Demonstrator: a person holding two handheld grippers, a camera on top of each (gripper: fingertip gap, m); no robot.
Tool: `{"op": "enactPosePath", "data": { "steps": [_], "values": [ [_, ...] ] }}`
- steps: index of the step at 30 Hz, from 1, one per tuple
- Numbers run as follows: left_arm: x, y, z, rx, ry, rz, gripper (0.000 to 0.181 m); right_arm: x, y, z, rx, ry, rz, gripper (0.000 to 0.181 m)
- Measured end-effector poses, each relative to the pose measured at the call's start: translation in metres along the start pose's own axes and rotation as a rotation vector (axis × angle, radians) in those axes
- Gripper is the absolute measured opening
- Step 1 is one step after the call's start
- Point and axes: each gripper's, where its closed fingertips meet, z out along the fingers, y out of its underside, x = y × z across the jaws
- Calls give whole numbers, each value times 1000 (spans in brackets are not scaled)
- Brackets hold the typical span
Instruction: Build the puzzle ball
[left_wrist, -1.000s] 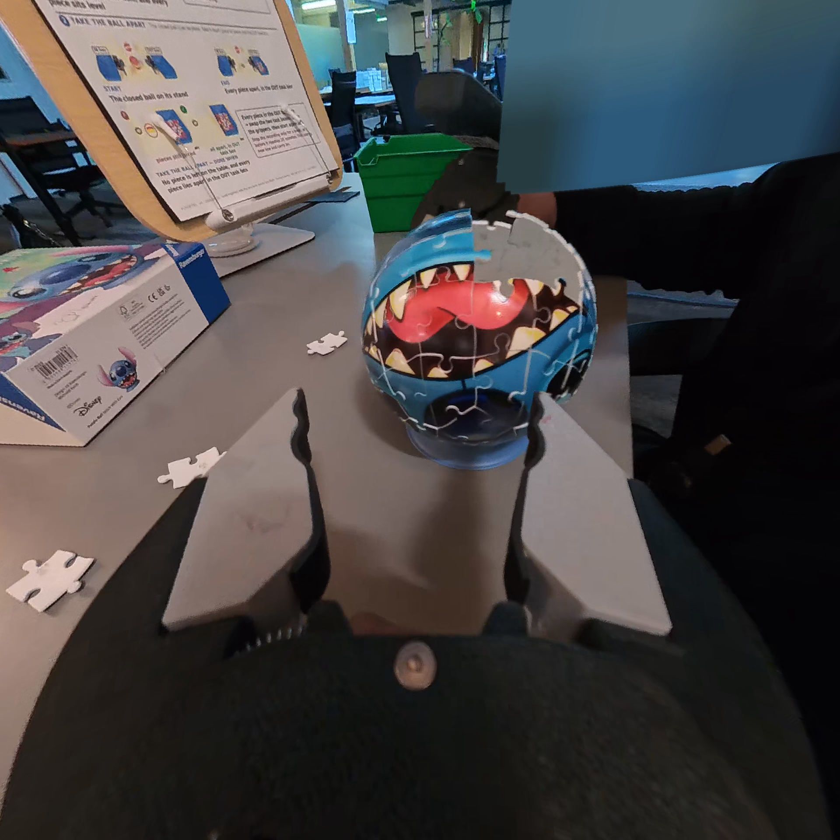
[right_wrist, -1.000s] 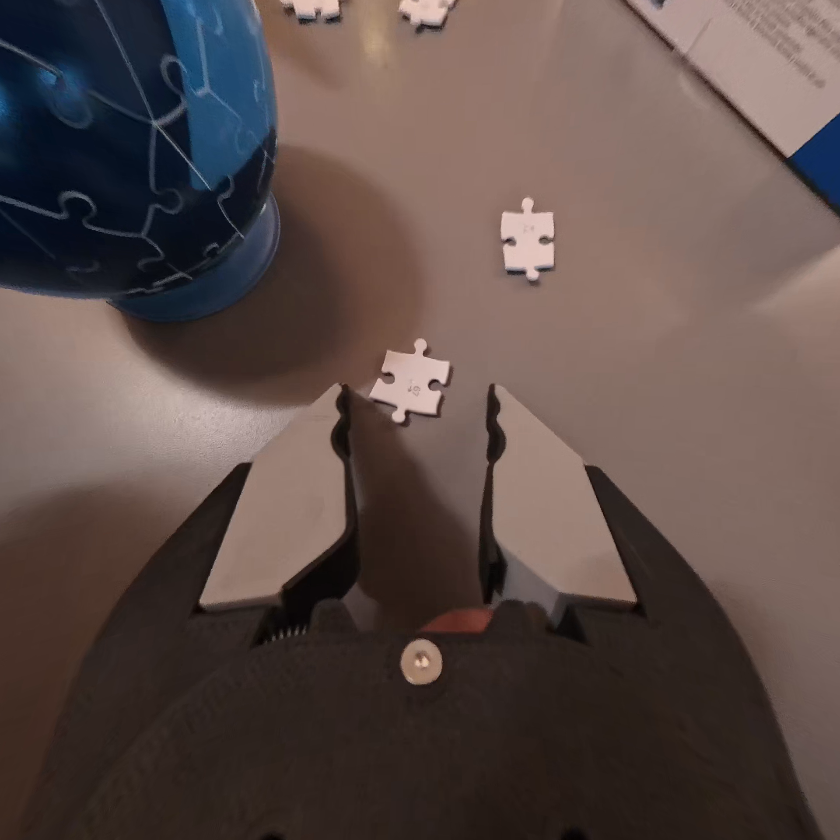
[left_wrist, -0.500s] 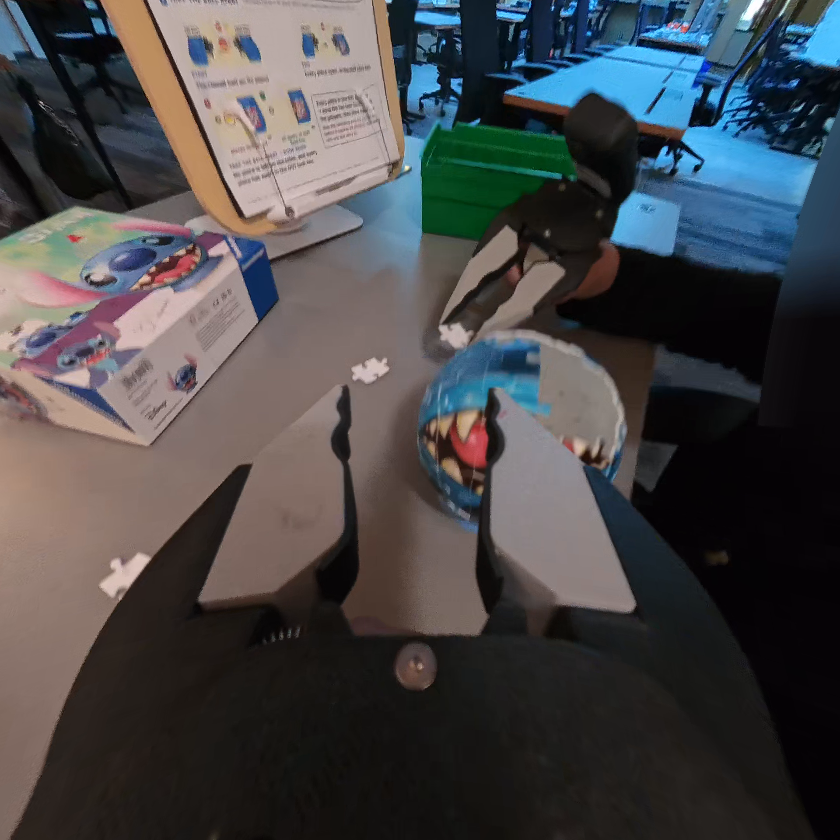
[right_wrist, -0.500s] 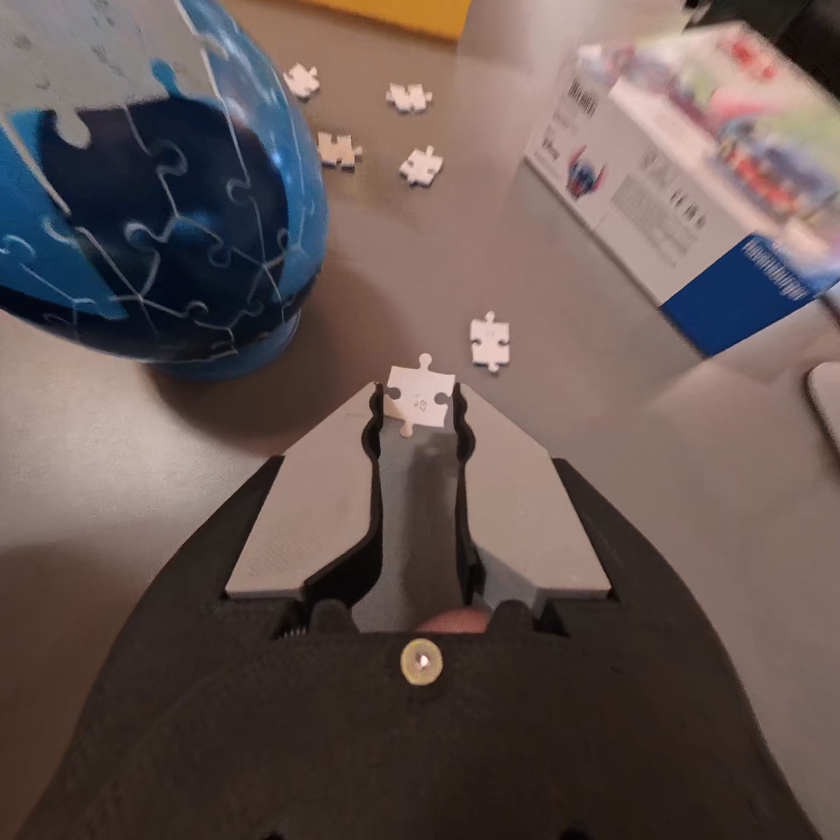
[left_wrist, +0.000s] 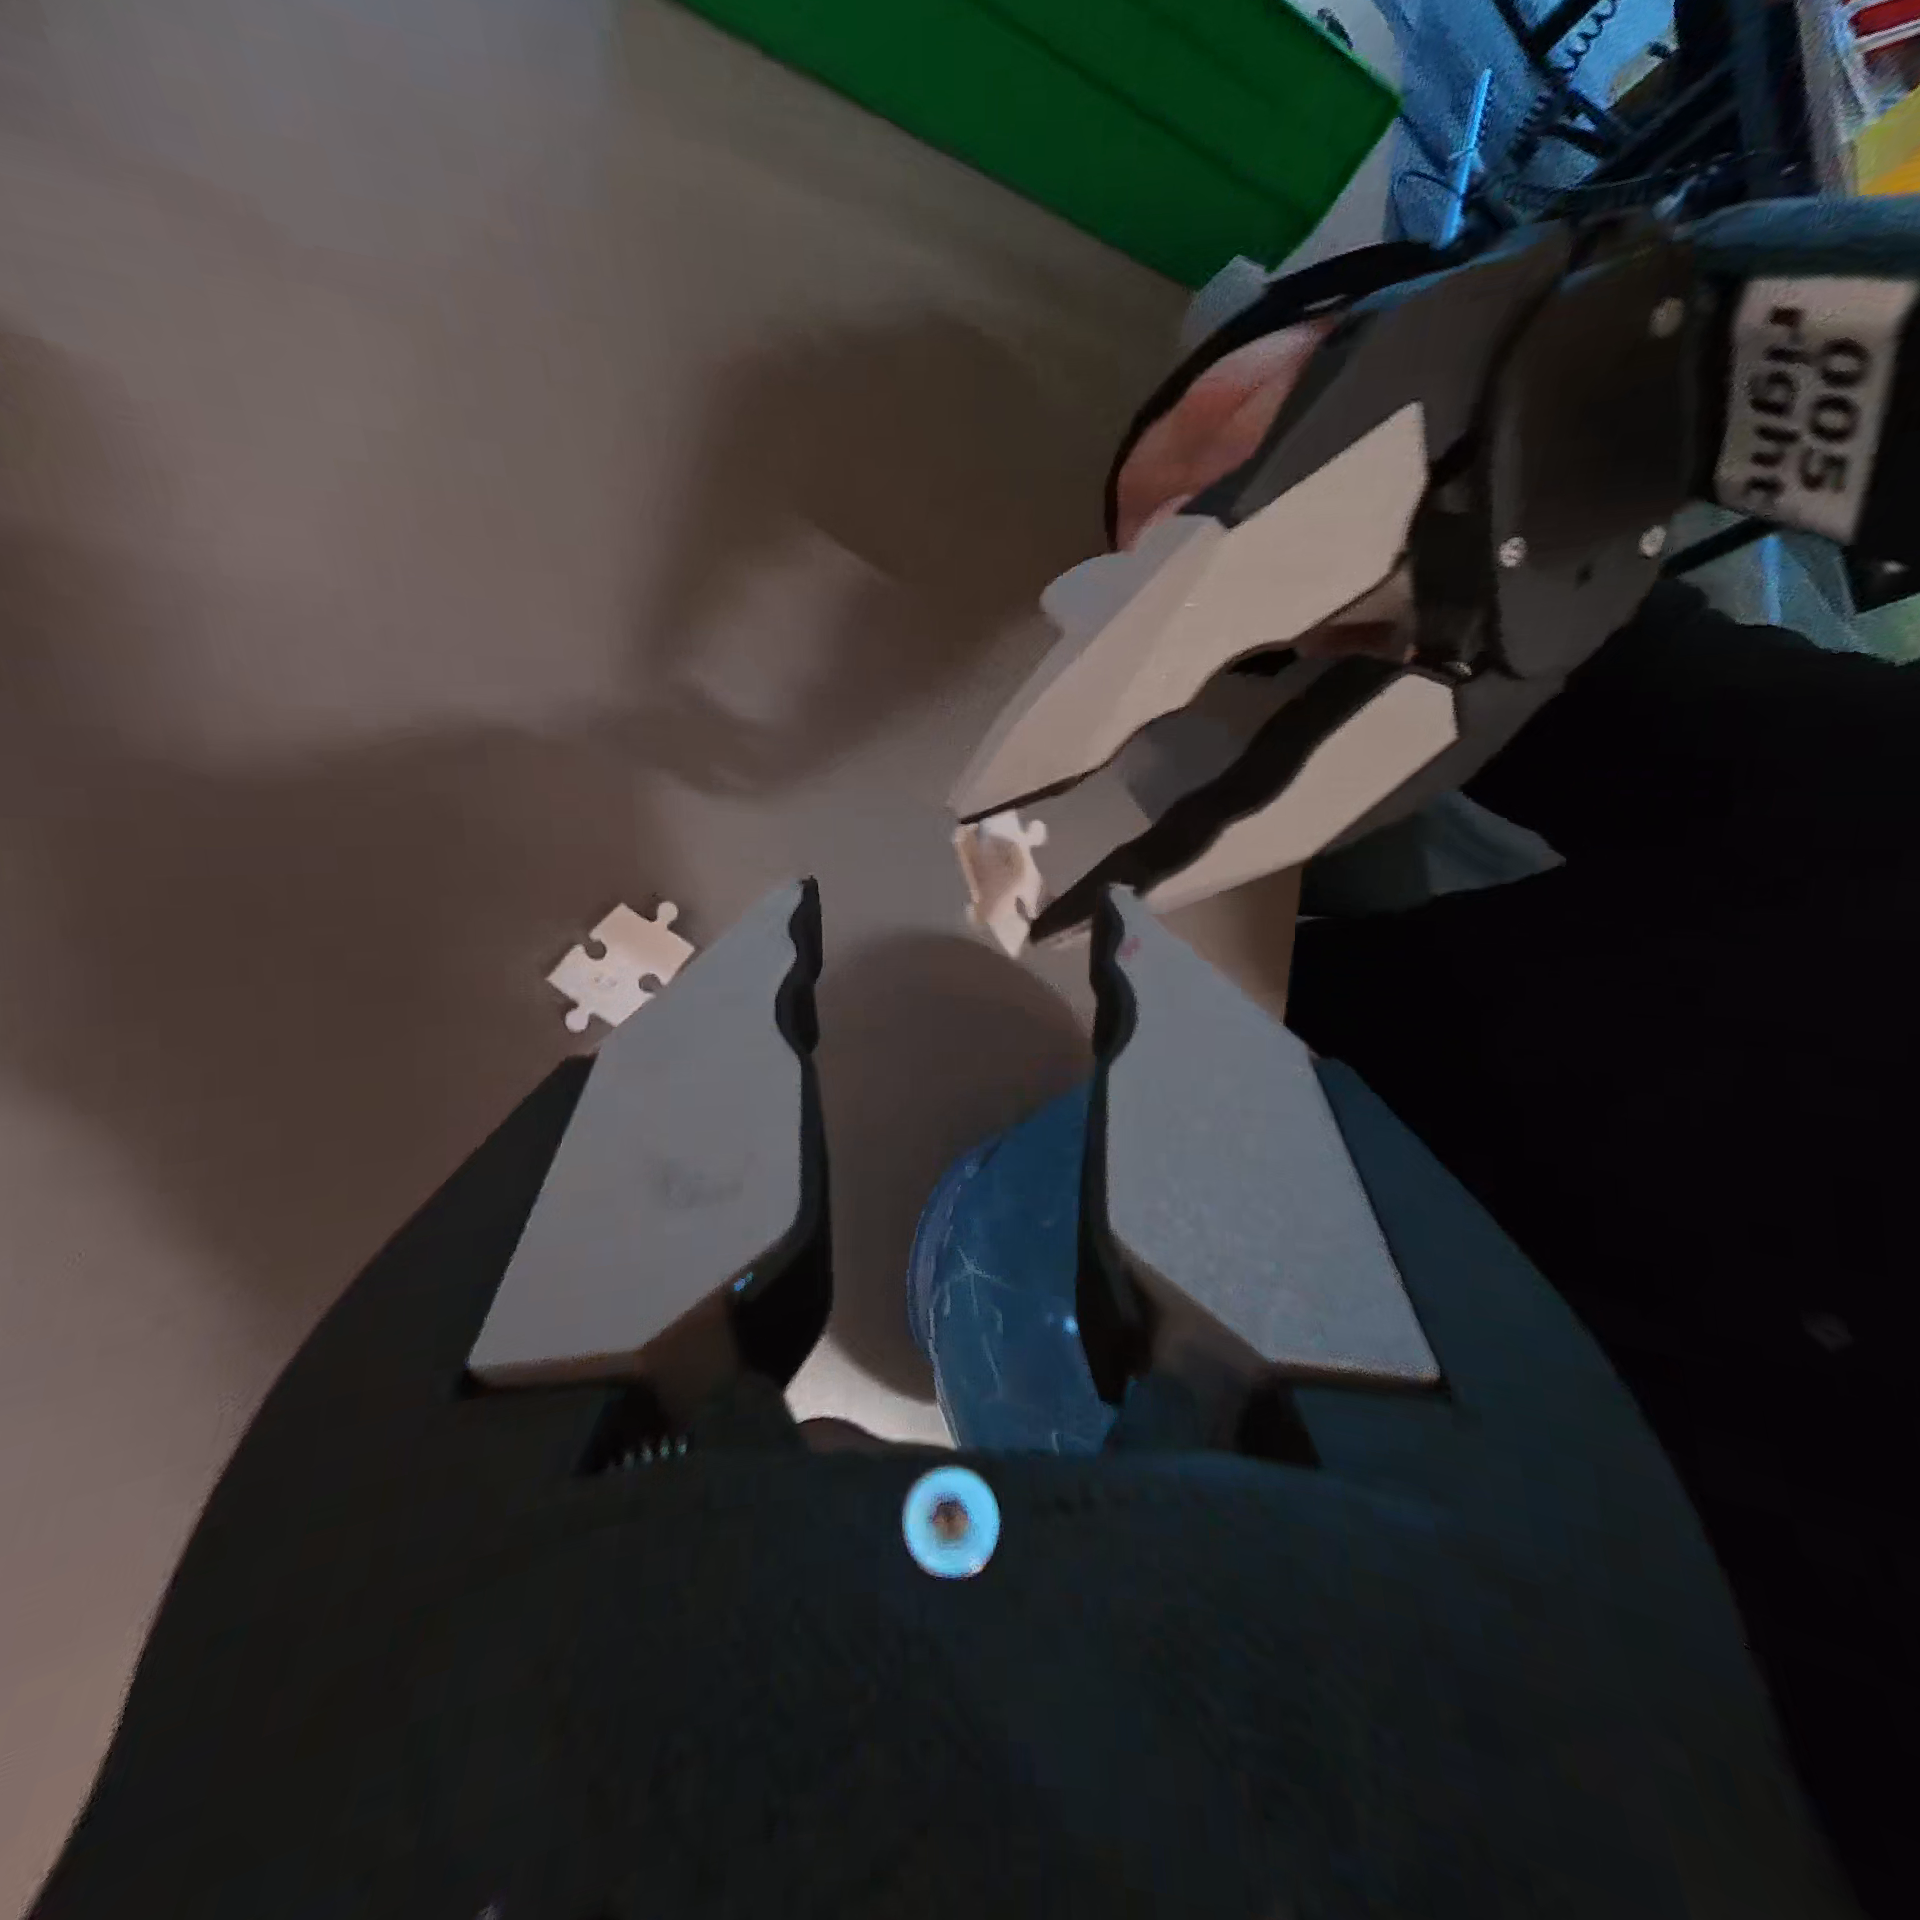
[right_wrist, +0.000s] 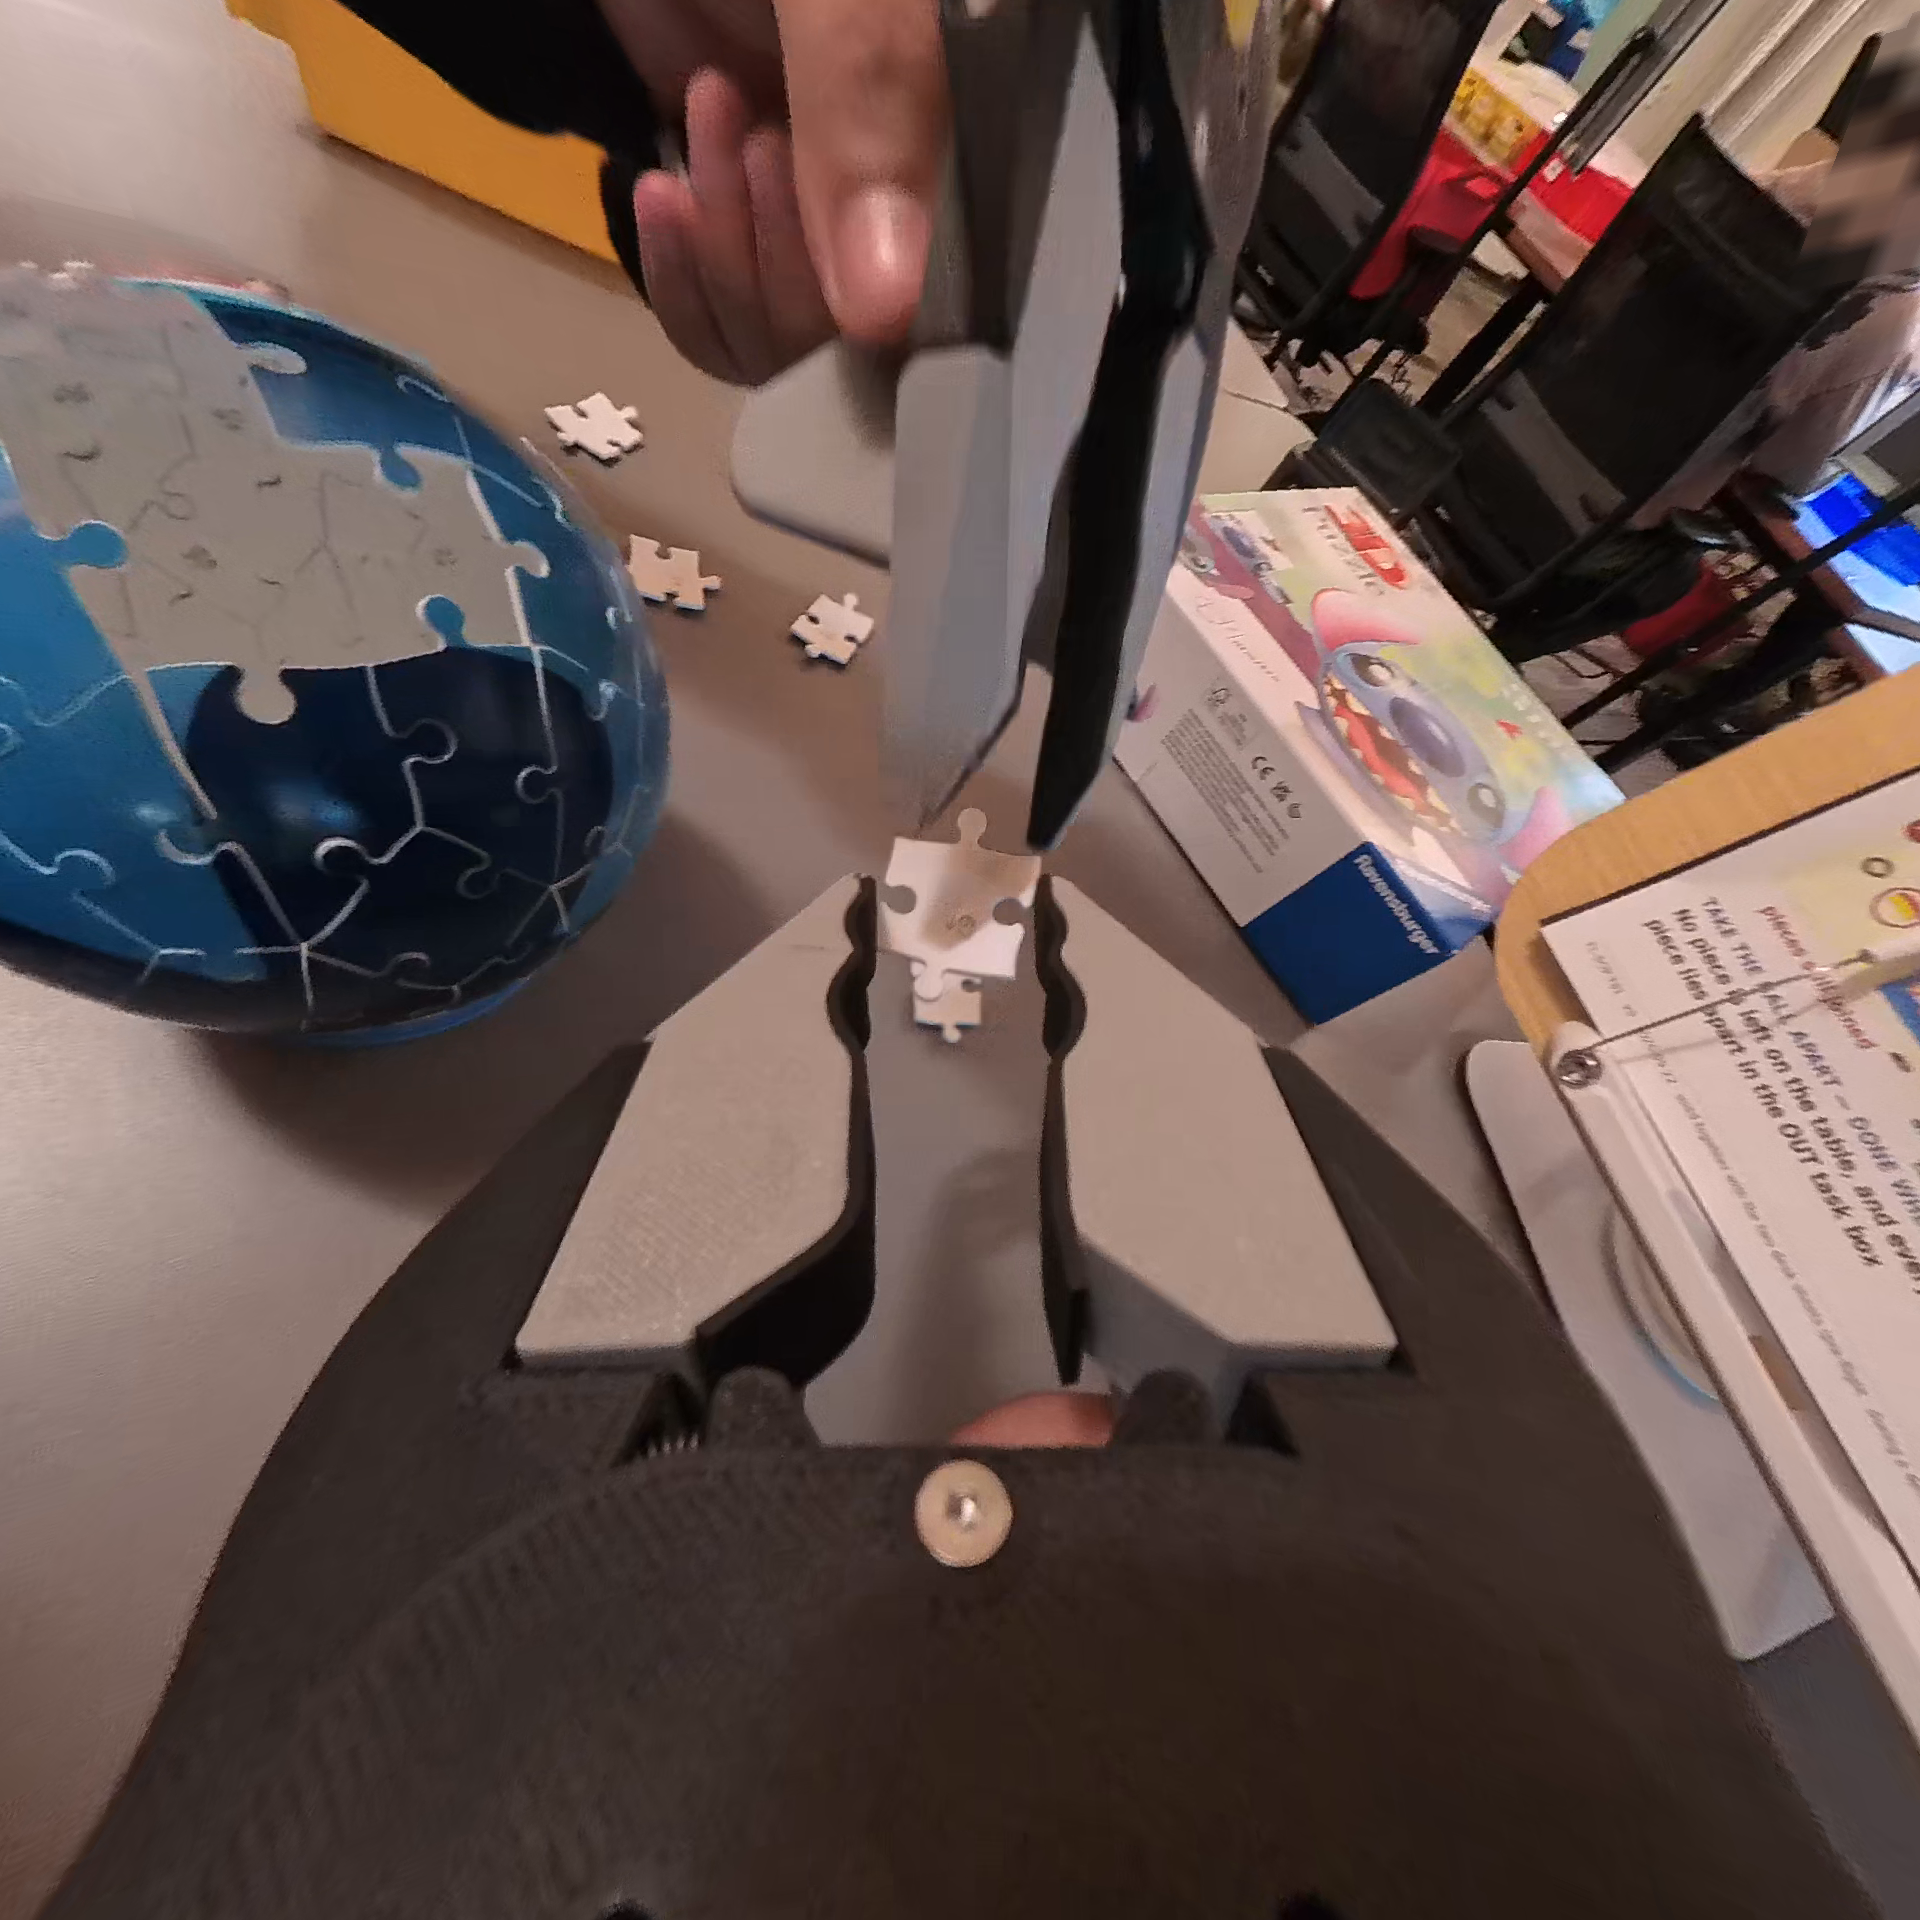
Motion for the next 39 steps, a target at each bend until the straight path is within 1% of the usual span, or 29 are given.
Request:
{"op": "enactPosePath", "data": {
  "steps": [1,3,4,5,7,9,10,11,13,14,16,19,20,23,25,26,28,32,36,39],
  "values": [
    [-3,-1,4,-7,10,-5,48,2,-1,-1,6,8,-2,27],
    [-4,-5,11,-4,35,1,33,5,-1,-3,16,19,-4,27],
    [0,-7,13,4,68,13,16,6,-1,-3,21,20,-3,27],
    [5,-8,15,11,98,29,0,7,0,-4,25,22,-1,13],
    [3,-7,18,10,73,90,0,8,3,-4,29,15,14,11],
    [2,-6,16,24,40,139,0,11,8,-5,30,8,56,26],
    [4,-8,13,41,40,157,0,13,11,-8,35,7,79,27],
    [8,-10,9,72,42,186,0,15,12,-11,48,-2,106,25],
    [16,-22,-3,178,19,286,0,16,8,-18,107,-50,205,23],
    [21,-28,-9,237,6,335,0,17,3,-21,146,-85,265,23],
    [26,-34,-20,310,-28,371,0,17,-11,-26,236,-155,373,20],
    [36,-38,-35,416,-79,439,0,13,-37,-33,349,-250,466,19],
    [40,-37,-40,445,-97,460,0,13,-43,-34,366,-257,477,20],
    [50,-33,-53,527,-147,502,0,11,-58,-33,405,-286,515,13],
    [55,-29,-60,574,-158,500,0,9,-66,-31,416,-314,544,7],
    [58,-27,-63,589,-154,491,0,8,-70,-30,416,-323,540,0],
    [59,-19,-67,590,-172,480,0,4,-74,-28,394,-343,506,0],
    [58,-6,-73,583,-209,478,0,-3,-82,-22,309,-324,381,0],
    [57,9,-70,533,-187,465,0,-12,-88,-17,217,-293,232,0],
    [55,17,-65,490,-176,470,0,-19,-90,-14,177,-288,191,0]
  ]
}}
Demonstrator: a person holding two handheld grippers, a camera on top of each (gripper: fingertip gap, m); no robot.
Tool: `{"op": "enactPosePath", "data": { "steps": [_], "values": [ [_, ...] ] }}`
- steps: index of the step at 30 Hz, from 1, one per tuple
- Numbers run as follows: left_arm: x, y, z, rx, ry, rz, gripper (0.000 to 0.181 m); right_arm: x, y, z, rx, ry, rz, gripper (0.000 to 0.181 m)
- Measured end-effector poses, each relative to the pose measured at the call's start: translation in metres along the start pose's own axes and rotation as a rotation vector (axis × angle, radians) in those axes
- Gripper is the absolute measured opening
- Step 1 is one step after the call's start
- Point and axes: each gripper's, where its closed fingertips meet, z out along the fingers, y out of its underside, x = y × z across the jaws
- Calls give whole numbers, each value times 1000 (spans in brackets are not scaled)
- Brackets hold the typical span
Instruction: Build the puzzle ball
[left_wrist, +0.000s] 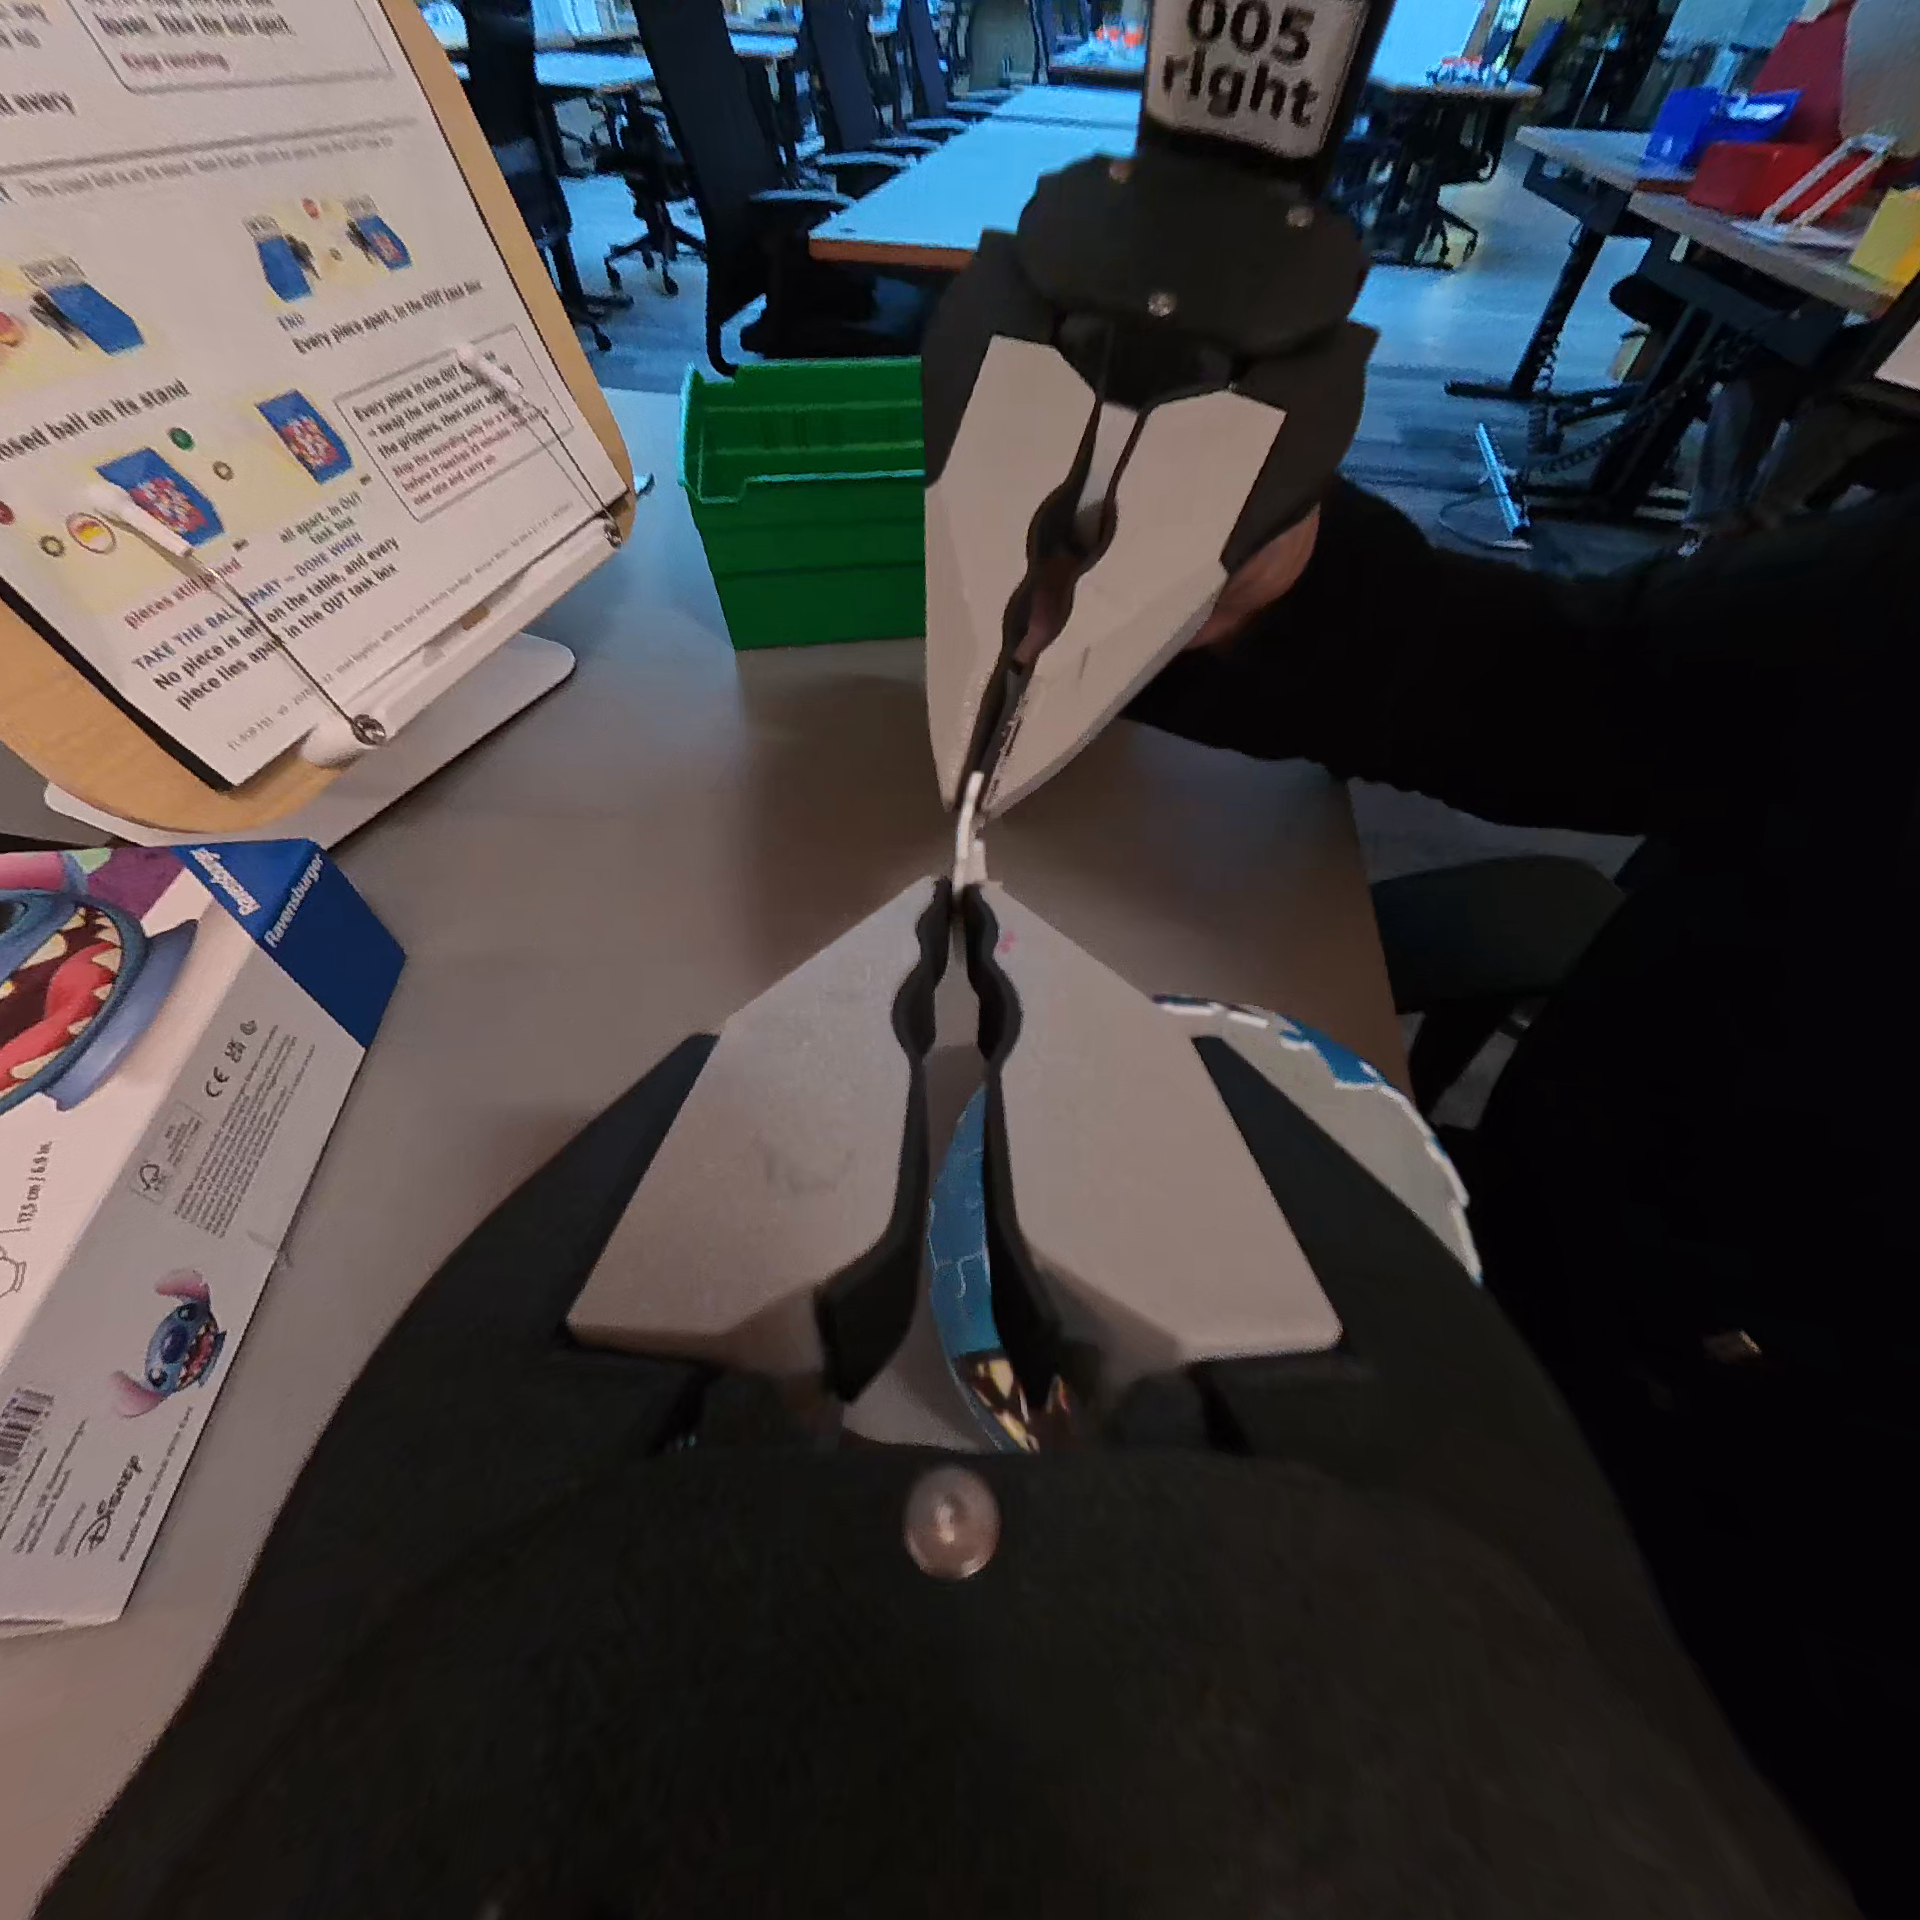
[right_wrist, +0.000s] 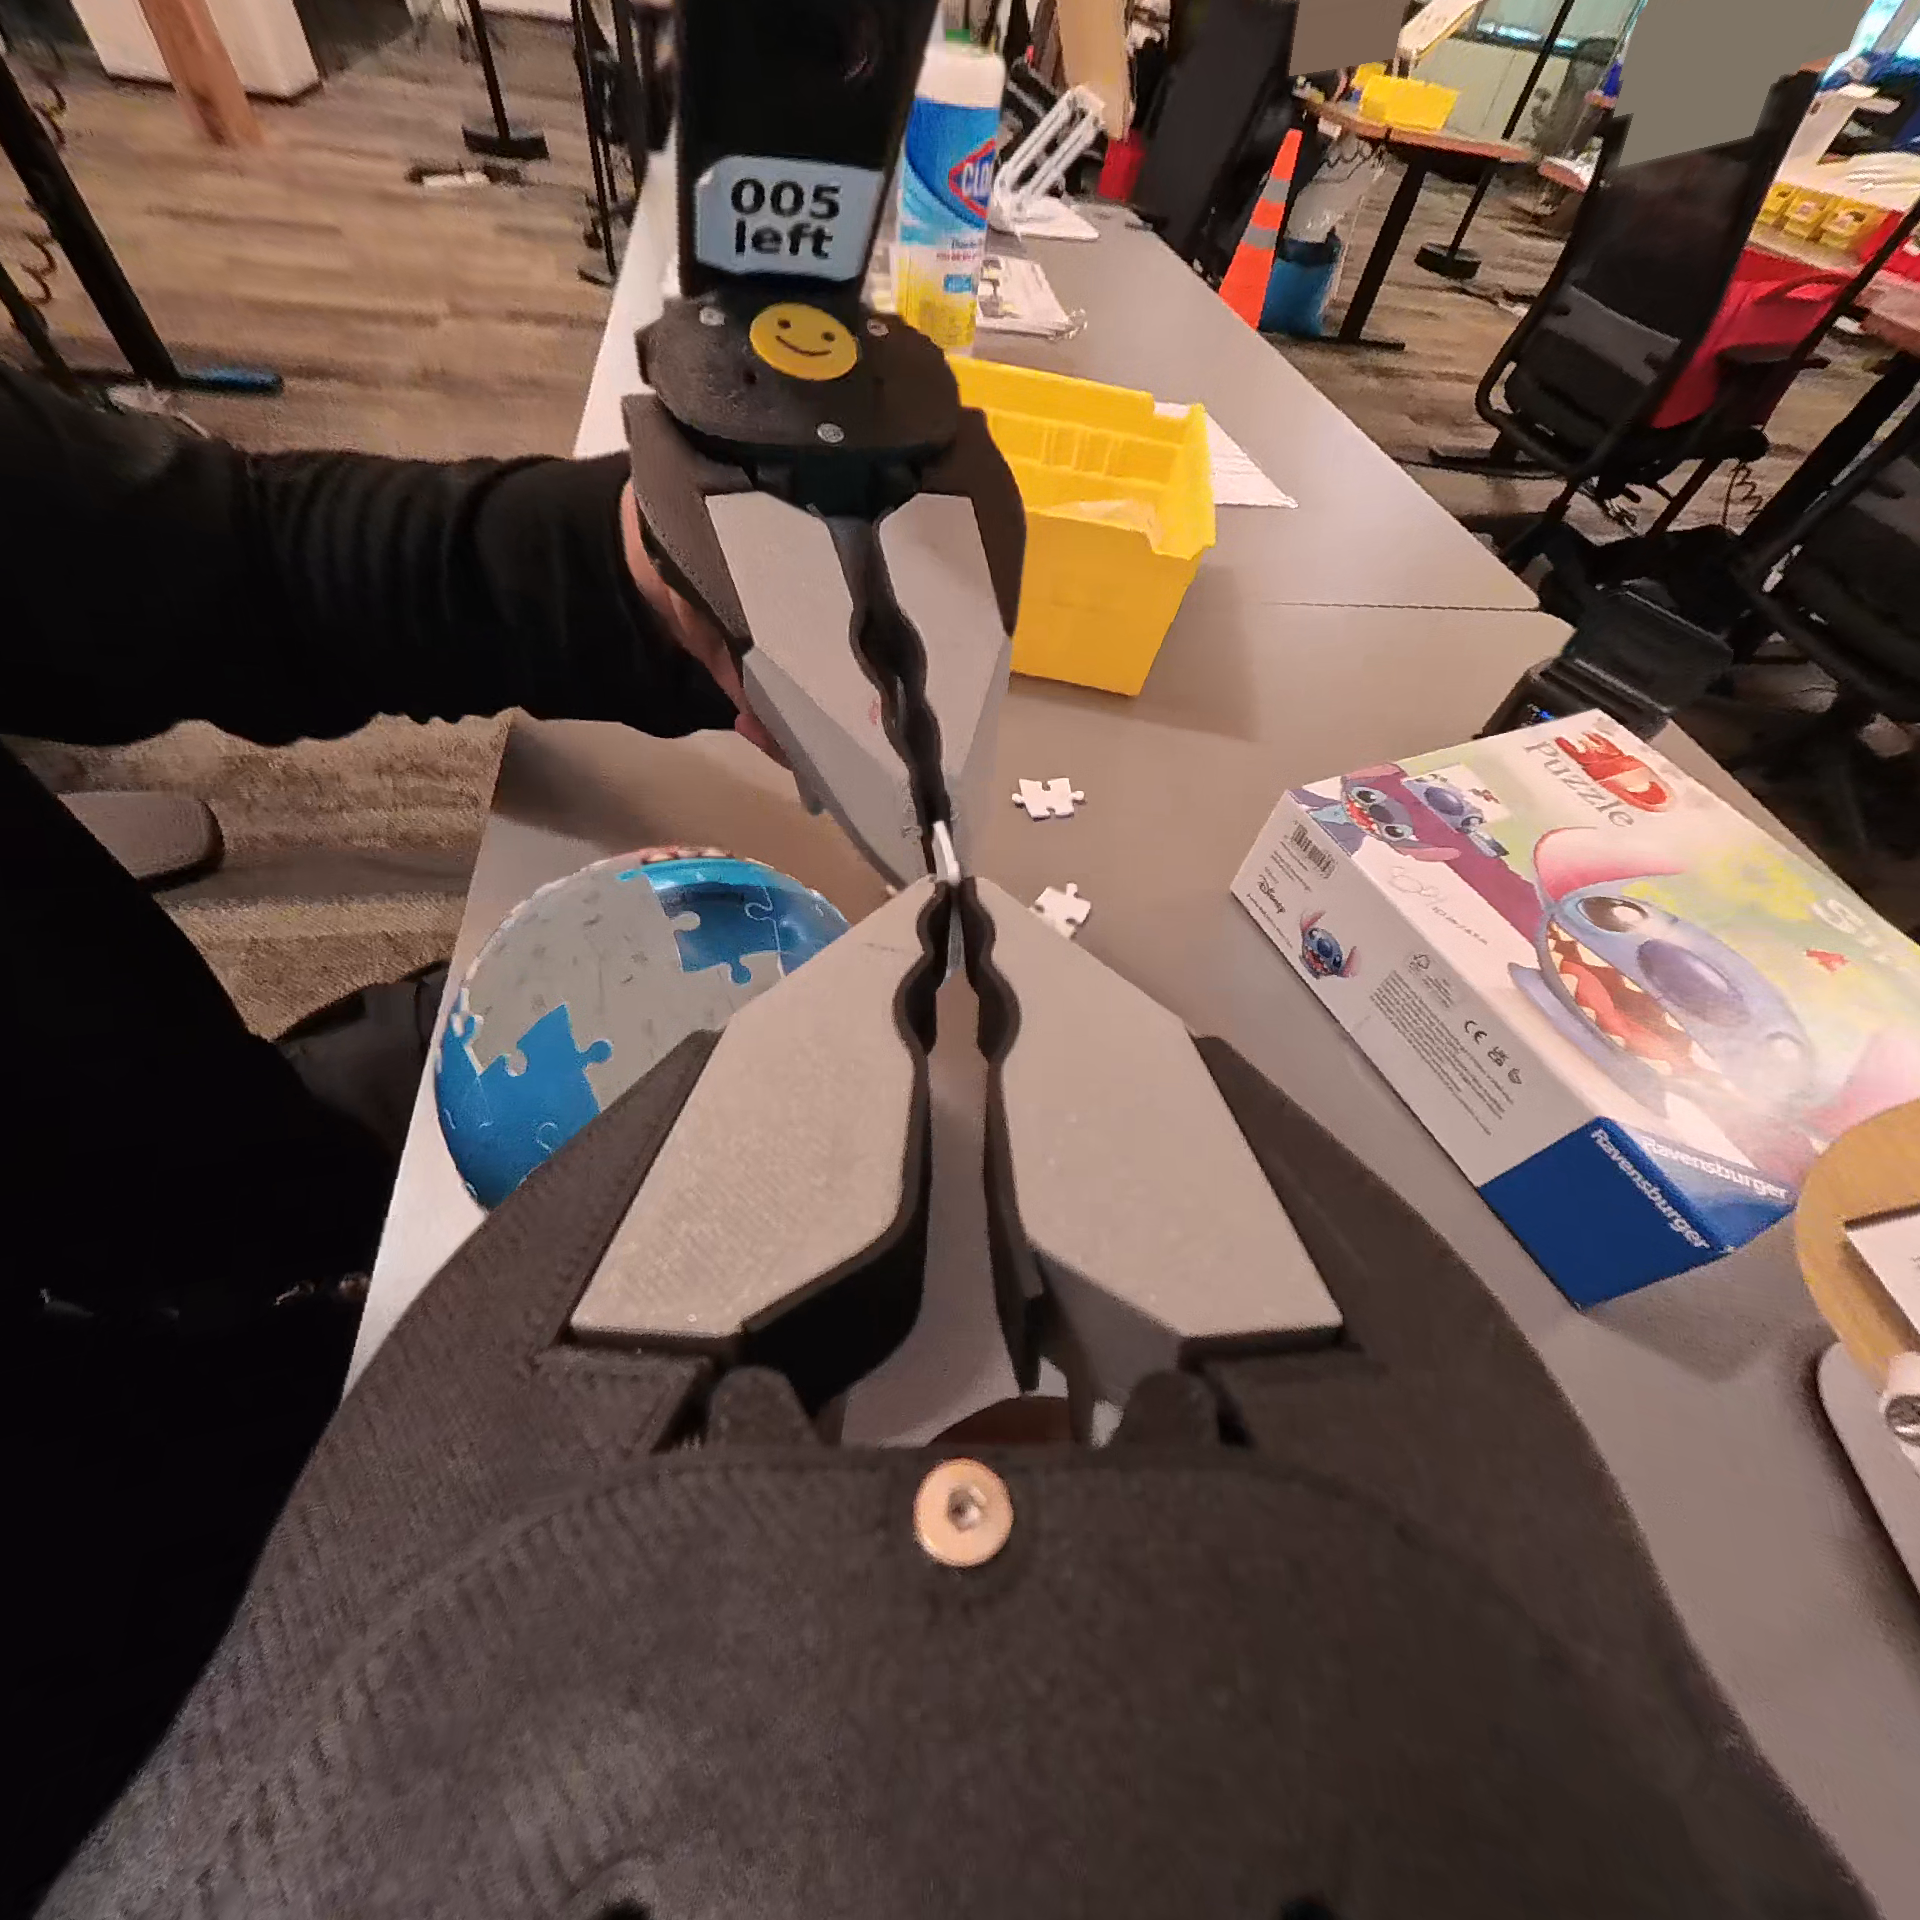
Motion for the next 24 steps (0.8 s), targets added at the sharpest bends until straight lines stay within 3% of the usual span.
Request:
{"op": "enactPosePath", "data": {
  "steps": [9,11,14,20,24],
  "values": [
    [-2,5,-6,-61,-5,28,2,2,-1,4,14,-34,60,0],
    [-8,6,-14,-69,-35,5,18,2,-2,1,50,-36,72,0],
    [-13,2,-33,-11,-59,-50,20,-3,-3,-6,121,-45,65,0],
    [-10,-1,-59,41,-166,-107,27,-21,10,-7,116,43,-118,0],
    [9,7,-59,-32,-197,-73,32,-34,18,-2,61,72,-219,0]
  ]
}}
